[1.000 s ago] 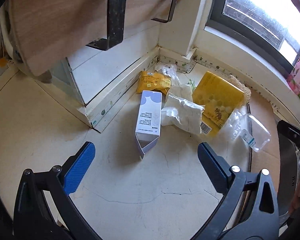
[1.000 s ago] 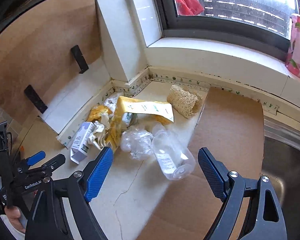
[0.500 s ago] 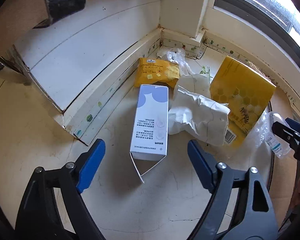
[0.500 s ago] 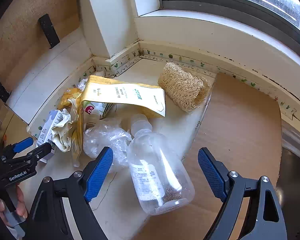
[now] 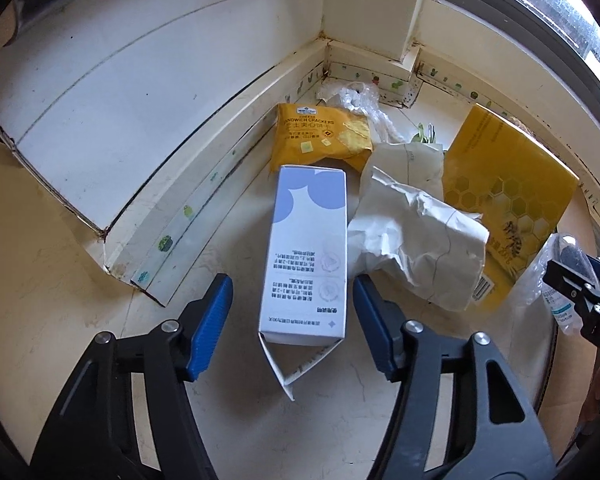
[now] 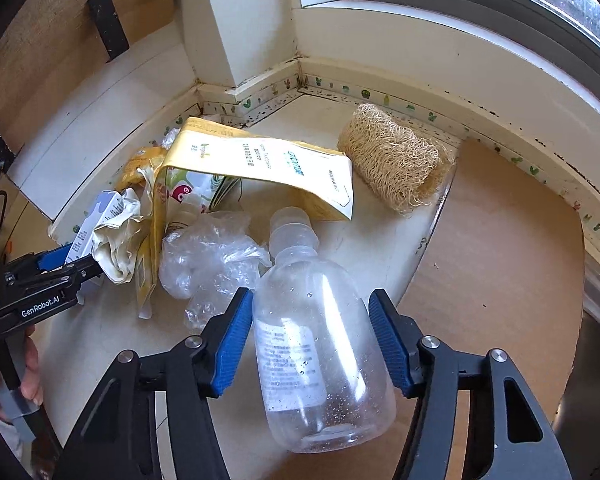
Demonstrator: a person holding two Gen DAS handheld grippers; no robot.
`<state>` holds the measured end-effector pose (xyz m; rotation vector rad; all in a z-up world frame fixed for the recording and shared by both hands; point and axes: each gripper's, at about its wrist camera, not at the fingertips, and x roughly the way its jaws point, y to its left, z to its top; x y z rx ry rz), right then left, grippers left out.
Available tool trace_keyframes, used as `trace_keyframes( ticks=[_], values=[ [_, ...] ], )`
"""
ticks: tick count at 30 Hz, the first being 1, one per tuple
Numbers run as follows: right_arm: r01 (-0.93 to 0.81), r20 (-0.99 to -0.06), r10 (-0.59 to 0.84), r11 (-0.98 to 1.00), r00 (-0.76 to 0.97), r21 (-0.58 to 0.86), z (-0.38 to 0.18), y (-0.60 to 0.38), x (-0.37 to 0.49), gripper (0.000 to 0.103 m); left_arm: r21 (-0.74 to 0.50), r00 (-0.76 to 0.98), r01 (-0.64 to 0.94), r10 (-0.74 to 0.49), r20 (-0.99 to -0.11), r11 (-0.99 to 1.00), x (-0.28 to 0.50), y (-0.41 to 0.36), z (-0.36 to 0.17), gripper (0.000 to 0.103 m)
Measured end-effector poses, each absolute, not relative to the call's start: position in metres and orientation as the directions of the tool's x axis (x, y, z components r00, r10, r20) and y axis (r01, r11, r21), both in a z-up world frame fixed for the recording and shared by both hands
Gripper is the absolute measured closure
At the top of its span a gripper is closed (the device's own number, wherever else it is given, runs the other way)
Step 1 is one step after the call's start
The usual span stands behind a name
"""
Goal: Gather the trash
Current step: 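Grasp the clear plastic bottle with the right tool while the left tool grasps the white carton, then carry the carton and bottle down over the bin and open both tools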
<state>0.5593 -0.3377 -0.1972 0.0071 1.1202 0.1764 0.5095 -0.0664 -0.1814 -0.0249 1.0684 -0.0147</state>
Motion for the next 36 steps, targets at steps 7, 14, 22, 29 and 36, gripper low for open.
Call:
trace_keyframes(
  ticks=[7,14,22,29,36],
  values=[
    [-0.129,-0.903,0.148,0.986,0.404,0.104,-0.203,-0.344,0.551,0.046,-0.017,0.476,-0.008,-0.011,-0.879,1.000,0.510,-0.067,-0.184,0.071],
    [-0.096,-0.883,0.193,0.981,0.428,0.168,-0.193,-0.355,0.541,0.048,-0.006,0.504,-0.012,0.001,-0.864,1.000,0.495,-0.066,-0.175,0.071],
    [-0.073,-0.845,0.233,0.971,0.481,0.226,-0.161,-0.356,0.518,0.049,-0.013,0.526,0.016,-0.020,-0.850,1.000,0.467,-0.066,-0.149,0.072],
    [-0.061,-0.819,0.222,0.973,0.530,0.223,-0.123,-0.340,0.477,0.049,-0.028,0.549,0.059,-0.056,-0.834,0.998,0.421,-0.055,-0.112,0.072],
    [-0.032,-0.779,0.195,0.975,0.596,0.219,-0.073,-0.303,0.404,0.049,-0.043,0.577,0.161,-0.129,-0.806,0.986,0.345,-0.037,-0.071,0.072]
  ],
)
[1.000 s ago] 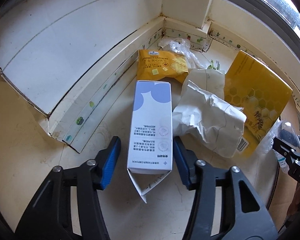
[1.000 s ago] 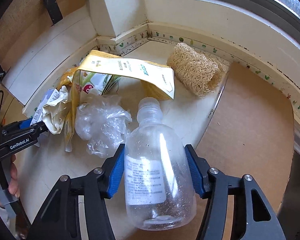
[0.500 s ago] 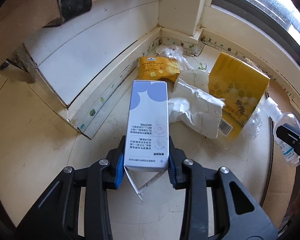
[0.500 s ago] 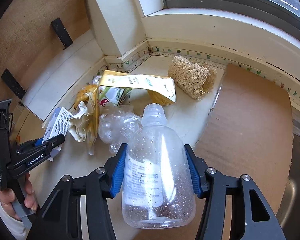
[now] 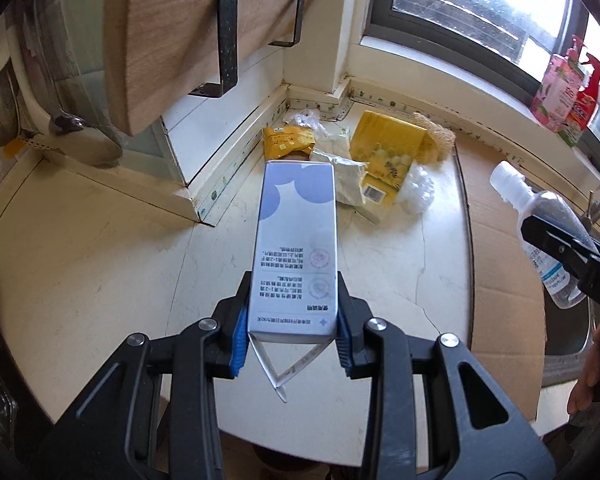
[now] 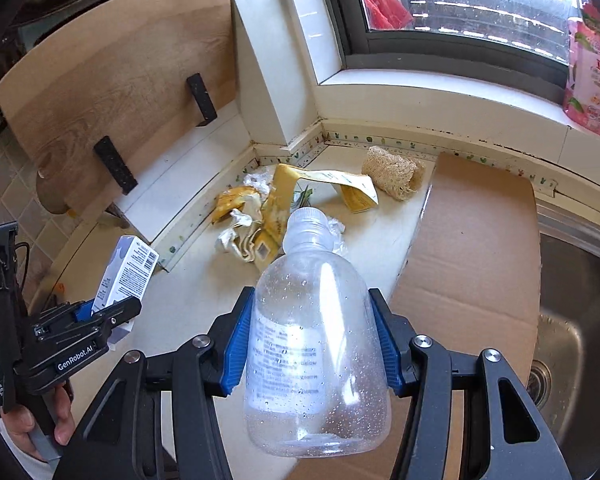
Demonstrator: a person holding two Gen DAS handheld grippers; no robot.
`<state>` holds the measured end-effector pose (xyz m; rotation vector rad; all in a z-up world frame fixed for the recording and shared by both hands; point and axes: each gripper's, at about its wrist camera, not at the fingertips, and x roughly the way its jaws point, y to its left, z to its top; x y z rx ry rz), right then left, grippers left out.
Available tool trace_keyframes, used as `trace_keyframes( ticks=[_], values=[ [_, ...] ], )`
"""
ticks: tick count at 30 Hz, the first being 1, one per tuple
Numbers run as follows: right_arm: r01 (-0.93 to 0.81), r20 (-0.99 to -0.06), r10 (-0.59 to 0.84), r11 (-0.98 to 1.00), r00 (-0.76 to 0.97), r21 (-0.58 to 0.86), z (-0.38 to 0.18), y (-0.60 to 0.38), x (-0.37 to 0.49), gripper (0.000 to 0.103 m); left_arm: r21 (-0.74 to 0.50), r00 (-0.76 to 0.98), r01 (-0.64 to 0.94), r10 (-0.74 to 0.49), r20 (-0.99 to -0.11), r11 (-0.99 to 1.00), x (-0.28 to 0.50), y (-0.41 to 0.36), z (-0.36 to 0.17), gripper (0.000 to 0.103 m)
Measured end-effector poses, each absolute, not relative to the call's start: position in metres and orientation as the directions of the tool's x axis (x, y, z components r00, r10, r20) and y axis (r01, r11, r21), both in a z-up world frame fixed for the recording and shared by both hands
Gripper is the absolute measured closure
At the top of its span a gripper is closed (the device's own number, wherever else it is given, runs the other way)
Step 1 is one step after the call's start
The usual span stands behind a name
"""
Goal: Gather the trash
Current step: 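Carry the carton and bottle down over the bin and open both tools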
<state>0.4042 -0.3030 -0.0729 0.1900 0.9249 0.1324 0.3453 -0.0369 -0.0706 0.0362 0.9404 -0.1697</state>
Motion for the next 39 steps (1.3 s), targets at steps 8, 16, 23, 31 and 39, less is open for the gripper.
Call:
trace_keyframes(
  ticks=[8,16,23,31,39],
  values=[
    [0.002,-0.726,0.163,0.975,0.668,0.221,-0.024,-0.235,0.294,0.049,-0.047,0.606,0.269,-0.207,-0.768,0.962,0.256,-0.005,-0.028,0.072],
    [0.011,-0.720,0.183,0.967,0.669,0.255,-0.015,-0.167,0.189,0.049,-0.031,0.610,0.355,-0.256,-0.750,0.934,0.168,0.028,-0.012,0.072],
    [-0.030,-0.771,0.229,0.964,0.595,0.263,-0.034,-0.127,0.121,0.049,-0.054,0.597,0.370,-0.282,-0.751,0.927,0.113,0.045,-0.026,0.071],
    [-0.050,-0.824,0.277,0.955,0.495,0.291,-0.076,-0.127,0.091,0.048,-0.062,0.550,0.343,-0.254,-0.796,0.937,0.086,0.041,-0.073,0.071],
    [-0.075,-0.873,0.322,0.945,0.366,0.317,-0.161,-0.137,0.080,0.048,-0.064,0.470,0.272,-0.191,-0.862,0.960,0.070,0.036,-0.160,0.071]
  ],
)
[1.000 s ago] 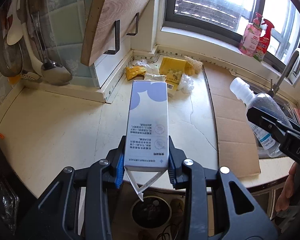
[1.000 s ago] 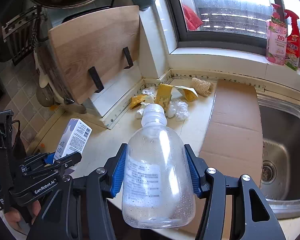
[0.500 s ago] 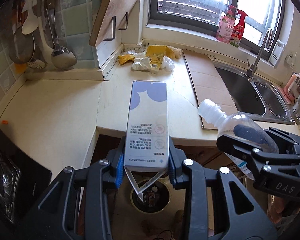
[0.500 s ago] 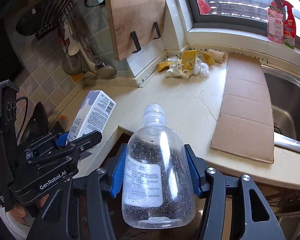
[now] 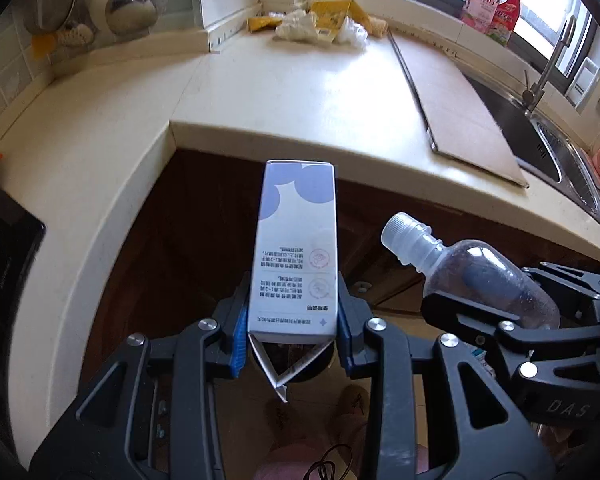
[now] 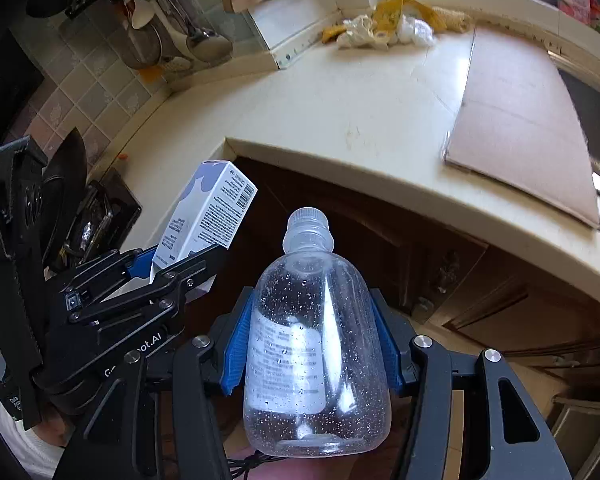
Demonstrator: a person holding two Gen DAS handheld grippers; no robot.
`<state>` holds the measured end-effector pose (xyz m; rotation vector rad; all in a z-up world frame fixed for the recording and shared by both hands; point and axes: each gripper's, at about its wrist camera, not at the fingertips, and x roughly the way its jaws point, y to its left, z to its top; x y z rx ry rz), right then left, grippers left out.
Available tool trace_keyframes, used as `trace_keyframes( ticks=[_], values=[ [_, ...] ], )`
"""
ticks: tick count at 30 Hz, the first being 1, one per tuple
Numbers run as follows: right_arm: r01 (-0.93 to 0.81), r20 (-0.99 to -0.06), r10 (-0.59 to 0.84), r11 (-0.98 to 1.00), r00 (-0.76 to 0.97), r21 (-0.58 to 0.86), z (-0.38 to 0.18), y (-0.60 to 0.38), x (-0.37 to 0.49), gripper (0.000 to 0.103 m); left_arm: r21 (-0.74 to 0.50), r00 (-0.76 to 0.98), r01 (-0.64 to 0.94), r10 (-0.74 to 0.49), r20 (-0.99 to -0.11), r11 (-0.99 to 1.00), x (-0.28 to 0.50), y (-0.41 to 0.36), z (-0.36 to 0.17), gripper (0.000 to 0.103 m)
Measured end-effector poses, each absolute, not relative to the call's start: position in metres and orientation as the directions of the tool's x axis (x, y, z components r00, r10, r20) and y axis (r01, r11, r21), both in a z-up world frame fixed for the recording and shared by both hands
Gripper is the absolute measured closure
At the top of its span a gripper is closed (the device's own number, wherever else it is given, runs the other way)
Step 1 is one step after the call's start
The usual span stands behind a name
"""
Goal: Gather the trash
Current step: 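Carry the carton and bottle down over the bin and open both tools, then raise both open tools back up to the counter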
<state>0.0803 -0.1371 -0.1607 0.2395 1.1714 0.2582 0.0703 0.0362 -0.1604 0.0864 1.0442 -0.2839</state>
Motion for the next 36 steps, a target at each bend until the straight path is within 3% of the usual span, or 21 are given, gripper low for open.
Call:
trace_keyframes(
  ticks=[15,24,28,30,32,36],
  values=[
    [-0.009,-0.934,0.325,0.945,0.148,0.328,-0.403,-0.149,0.057,0.048,-0.095,0.369,0.176,-0.155,-0.916,0.980,0.045,0.057,-0.375,0.071],
    [-0.009,-0.939,0.325,0.945,0.112,0.326,-0.509,-0.133,0.072,0.047,-0.121,0.282,0.200,-0.175,-0.943,0.972,0.052,0.058,-0.480,0.071],
    [-0.035,-0.943,0.318,0.948,0.104,0.316,-0.543,-0.123,0.083,0.043,-0.154,0.226,0.189,-0.196,-0.954,0.970,0.060,0.061,-0.519,0.063],
    [-0.046,-0.954,0.279,0.960,0.111,0.276,-0.560,-0.124,0.085,0.026,-0.160,0.212,0.164,-0.193,-0.958,0.973,0.066,0.069,-0.538,0.054],
    [-0.045,-0.955,0.265,0.964,0.131,0.262,-0.575,-0.124,0.086,0.021,-0.167,0.199,0.146,-0.194,-0.961,0.975,0.072,0.077,-0.555,0.042],
    [-0.017,-0.954,0.274,0.962,0.124,0.274,-0.600,-0.134,0.085,0.021,-0.144,0.176,0.136,-0.167,-0.970,0.980,0.077,0.076,-0.580,0.042]
  ],
)
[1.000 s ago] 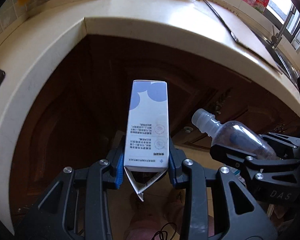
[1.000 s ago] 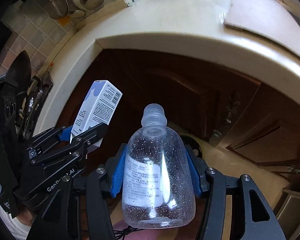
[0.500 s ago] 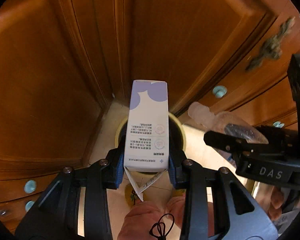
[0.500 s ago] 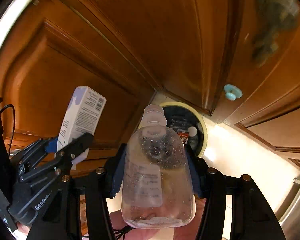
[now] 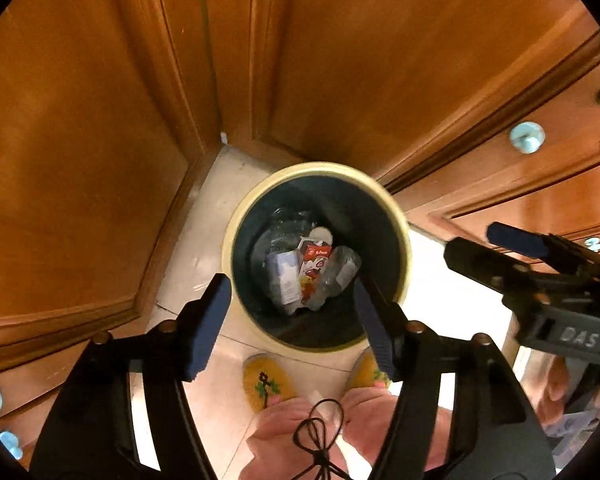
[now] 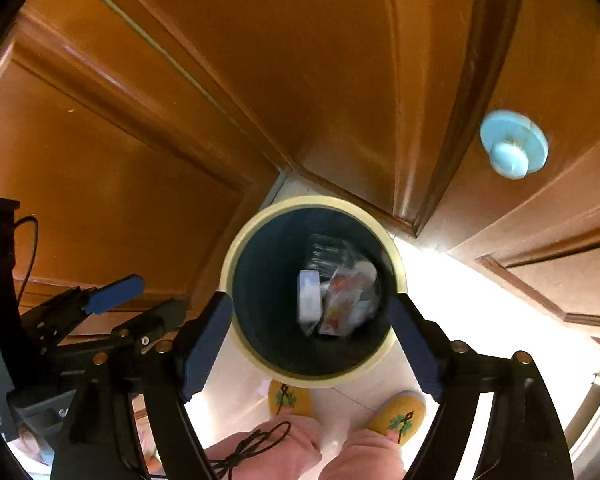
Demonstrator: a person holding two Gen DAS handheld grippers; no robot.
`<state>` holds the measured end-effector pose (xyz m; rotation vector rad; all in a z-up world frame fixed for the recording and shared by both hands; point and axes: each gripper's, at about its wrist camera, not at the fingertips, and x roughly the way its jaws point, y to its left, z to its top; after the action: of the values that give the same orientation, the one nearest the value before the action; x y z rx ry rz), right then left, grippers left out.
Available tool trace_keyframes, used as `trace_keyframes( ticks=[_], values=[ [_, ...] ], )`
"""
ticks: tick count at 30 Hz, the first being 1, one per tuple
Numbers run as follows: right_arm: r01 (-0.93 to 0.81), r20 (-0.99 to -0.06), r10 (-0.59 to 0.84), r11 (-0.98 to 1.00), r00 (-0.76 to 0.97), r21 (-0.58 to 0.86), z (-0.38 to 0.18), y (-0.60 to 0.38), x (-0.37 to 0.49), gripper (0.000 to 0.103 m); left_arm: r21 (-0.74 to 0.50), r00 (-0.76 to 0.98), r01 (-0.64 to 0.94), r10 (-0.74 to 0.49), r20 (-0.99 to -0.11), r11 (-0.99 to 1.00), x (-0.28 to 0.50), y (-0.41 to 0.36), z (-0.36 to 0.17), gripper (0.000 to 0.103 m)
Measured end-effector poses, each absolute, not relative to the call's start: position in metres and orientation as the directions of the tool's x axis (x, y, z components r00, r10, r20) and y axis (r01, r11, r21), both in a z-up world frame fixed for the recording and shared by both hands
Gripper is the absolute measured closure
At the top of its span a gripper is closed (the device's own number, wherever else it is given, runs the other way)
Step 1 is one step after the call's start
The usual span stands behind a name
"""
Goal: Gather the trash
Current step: 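Raise both open tools back up to the counter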
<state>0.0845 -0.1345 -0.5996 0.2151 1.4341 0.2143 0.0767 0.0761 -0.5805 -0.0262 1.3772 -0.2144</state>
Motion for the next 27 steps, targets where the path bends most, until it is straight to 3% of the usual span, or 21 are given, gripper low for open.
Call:
trace_keyframes(
  ticks=[5,13,18,27],
  values=[
    [-0.023,-0.952,0.279,0.960,0.128,0.278,-0.603,-0.137,0.078,0.021,-0.135,0.192,0.152,-0.163,-0.968,0.979,0.076,0.072,-0.577,0.042],
    [-0.018,-0.939,0.288,0.957,0.189,0.290,-0.552,-0.142,0.066,0.021,-0.131,0.238,0.167,-0.169,-0.957,0.977,0.079,0.063,-0.505,0.042],
    [-0.001,-0.925,0.284,0.956,0.252,0.293,-0.478,-0.149,0.068,0.021,-0.132,0.266,0.184,-0.179,-0.947,0.974,0.083,0.059,-0.432,0.042],
    [-0.008,-0.877,0.277,0.954,0.392,0.298,-0.291,-0.152,0.080,0.021,-0.131,0.383,0.261,-0.228,-0.895,0.956,0.086,0.039,-0.259,0.042]
  ],
)
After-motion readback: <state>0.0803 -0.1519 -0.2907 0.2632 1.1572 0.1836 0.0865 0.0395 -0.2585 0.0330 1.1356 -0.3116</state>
